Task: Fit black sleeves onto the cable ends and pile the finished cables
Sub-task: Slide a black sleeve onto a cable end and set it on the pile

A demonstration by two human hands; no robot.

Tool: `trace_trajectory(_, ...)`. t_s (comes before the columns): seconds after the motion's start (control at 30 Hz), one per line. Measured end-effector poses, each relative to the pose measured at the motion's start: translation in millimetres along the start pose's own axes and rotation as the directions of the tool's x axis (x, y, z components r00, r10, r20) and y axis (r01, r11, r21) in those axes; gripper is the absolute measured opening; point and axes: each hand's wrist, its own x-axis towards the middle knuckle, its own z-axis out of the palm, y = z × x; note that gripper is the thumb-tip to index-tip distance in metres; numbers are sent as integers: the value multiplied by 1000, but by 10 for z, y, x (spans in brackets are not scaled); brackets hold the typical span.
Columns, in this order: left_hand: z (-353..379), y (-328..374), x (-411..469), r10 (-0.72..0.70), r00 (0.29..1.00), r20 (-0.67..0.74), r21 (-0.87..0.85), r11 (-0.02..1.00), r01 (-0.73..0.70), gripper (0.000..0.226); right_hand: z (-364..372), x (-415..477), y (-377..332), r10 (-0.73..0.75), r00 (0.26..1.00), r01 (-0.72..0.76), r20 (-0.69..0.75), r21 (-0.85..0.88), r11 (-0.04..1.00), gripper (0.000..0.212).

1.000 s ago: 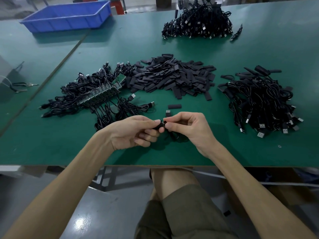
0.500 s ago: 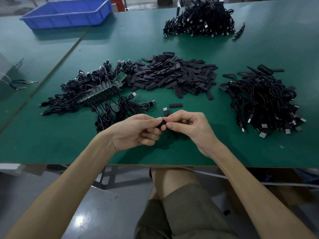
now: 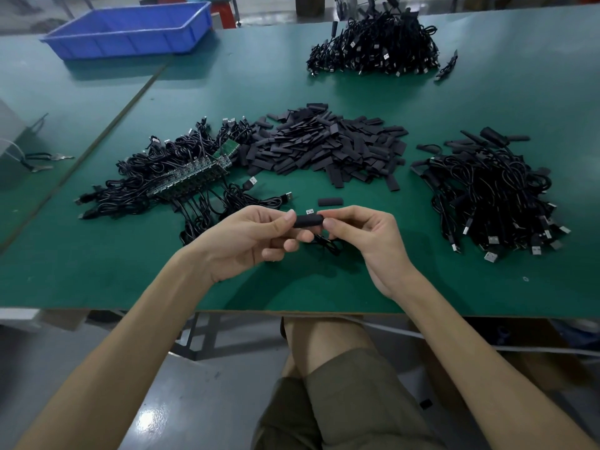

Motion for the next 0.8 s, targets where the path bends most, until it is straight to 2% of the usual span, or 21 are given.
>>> trace_trajectory(0.17, 51, -49, 12, 95, 981, -167, 83, 993, -82, 33, -6, -16, 3, 26, 1000, -26, -7, -4, 1000, 13)
trace_trajectory(0.5, 86, -76, -7, 178, 961, -212, 118, 981, -156, 34, -6, -14, 1, 35, 999, -34, 25, -43, 999, 13)
trace_trajectory(0.67, 245, -123, 79, 229, 906, -356, 71, 973, -218, 39, -21, -21, -11, 25, 999, -21, -44, 82, 996, 27)
trace_trajectory(0.7, 285, -137, 105, 259, 892, -369, 158, 964, -214, 36, -26, -22, -19, 38, 997, -29, -70, 128, 991, 28)
trace_trajectory(0.73, 321, -148, 135, 311, 875, -371, 327, 926, -190, 29, -32, -17, -23, 51, 994, -34, -94, 173, 984, 28)
trace_trajectory(0.8, 387, -173, 189, 407, 865, -293, 680, 725, -110, 18, -35, -8, -35, 77, 988, -41, -135, 249, 968, 28)
